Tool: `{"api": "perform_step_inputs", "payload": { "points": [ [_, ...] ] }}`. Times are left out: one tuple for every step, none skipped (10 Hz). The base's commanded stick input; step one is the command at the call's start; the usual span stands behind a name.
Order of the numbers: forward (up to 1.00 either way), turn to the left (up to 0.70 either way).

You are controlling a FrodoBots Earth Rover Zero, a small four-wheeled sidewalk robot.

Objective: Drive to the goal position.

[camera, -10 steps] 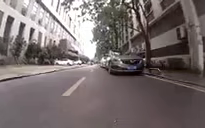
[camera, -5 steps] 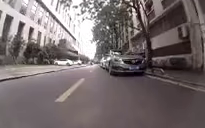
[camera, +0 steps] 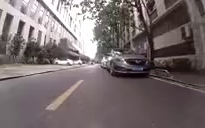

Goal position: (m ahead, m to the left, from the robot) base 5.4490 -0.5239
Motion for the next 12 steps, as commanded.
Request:
{"api": "perform_step_inputs", "payload": {
  "points": [
    [0.70, 0.00],
    [0.70, 0.00],
    [0.70, 0.09],
    [0.70, 0.14],
    [0.70, 0.14],
    [0.70, 0.14],
    [0.70, 0.14],
    [0.70, 0.14],
    [0.70, 0.14],
    [0.70, 0.14],
    [0.70, 0.14],
    [0.70, 0.14]
  ]
}}
